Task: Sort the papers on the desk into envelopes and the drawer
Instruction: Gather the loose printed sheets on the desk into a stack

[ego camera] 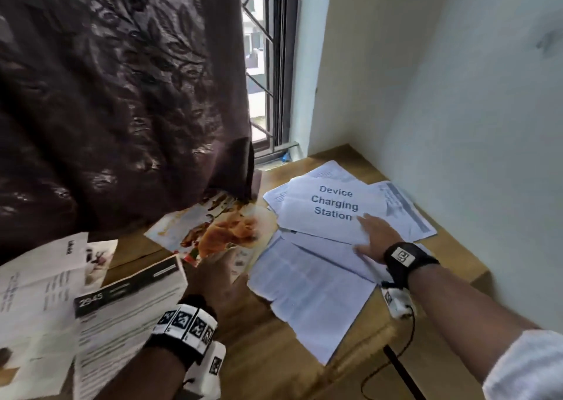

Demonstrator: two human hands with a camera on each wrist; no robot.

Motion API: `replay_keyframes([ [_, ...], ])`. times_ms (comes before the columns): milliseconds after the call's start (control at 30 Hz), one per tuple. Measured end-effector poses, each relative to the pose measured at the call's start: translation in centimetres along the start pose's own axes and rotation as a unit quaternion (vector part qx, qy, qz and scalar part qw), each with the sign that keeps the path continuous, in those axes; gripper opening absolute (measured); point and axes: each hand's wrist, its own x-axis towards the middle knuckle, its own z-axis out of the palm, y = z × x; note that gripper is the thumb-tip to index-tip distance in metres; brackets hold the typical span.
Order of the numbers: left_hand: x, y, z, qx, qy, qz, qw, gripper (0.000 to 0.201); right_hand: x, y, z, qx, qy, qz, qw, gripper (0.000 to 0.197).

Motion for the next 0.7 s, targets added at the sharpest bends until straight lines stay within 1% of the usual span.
replay_keyframes([
  [67, 1.0, 1.0, 1.3, -0.017, -0.001, -0.017, 1.000, 0.074, 0.5, 1.3, 0.1, 0.001, -0.034, -0.001, 0.999, 0.092],
  [133, 1.8, 1.5, 2.4, -0.024, -0.020, -0.031, 0.999, 0.076, 0.8, 1.8, 0.3, -0.017, -0.041, 0.000, 0.999, 0.085],
  [200, 2.3, 1.8, 2.7, -0.046, -0.025, -0.049, 0.997, 0.070, 0.8, 1.4, 0.3, -0.052, -0.023, -0.005, 0.998, 0.067],
  [267, 2.8, 2.5, 2.8, -0.056, -0.013, -0.055, 0.997, 0.055, 0.6, 0.7, 0.0, -0.088, 0.004, -0.022, 0.996, 0.041],
  [300, 3.2, 3.0, 2.8, -0.054, -0.006, -0.054, 0.997, 0.051, 0.6, 0.4, -0.1, -0.101, 0.011, -0.024, 0.994, 0.034],
  [367, 3.8, 3.5, 3.1, -0.058, 0.000, -0.051, 0.997, 0.049, 0.6, 0.1, -0.5, -0.110, 0.022, -0.023, 0.993, 0.033],
  [433, 4.5, 3.5, 3.6, -0.065, 0.002, -0.058, 0.996, 0.048, 0.5, 0.0, -1.4, -0.088, 0.037, -0.020, 0.995, 0.033],
  [500, 5.0, 3.8, 3.8, -0.100, -0.011, -0.088, 0.991, 0.048, 0.2, -0.4, -2.3, -0.052, 0.058, -0.026, 0.997, 0.031],
  [533, 5.2, 3.8, 4.0, -0.141, -0.019, -0.107, 0.984, 0.048, -0.1, -1.0, -2.8, -0.036, 0.072, -0.035, 0.996, 0.029],
  [567, 5.2, 4.0, 3.9, -0.194, -0.031, -0.125, 0.973, 0.051, -0.6, -1.7, -3.1, -0.022, 0.094, -0.046, 0.994, 0.027],
  [600, 5.3, 4.3, 3.7, -0.247, -0.039, -0.136, 0.959, 0.059, -1.2, -2.6, -3.4, -0.007, 0.122, -0.062, 0.991, 0.025],
  [633, 5.2, 4.7, 3.4, -0.291, -0.044, -0.145, 0.945, 0.072, -1.9, -3.7, -3.6, 0.006, 0.150, -0.082, 0.985, 0.024],
  [700, 4.9, 4.9, 2.9, -0.372, -0.044, -0.162, 0.913, 0.097, -3.7, -6.3, -3.9, 0.032, 0.180, -0.130, 0.974, 0.021],
])
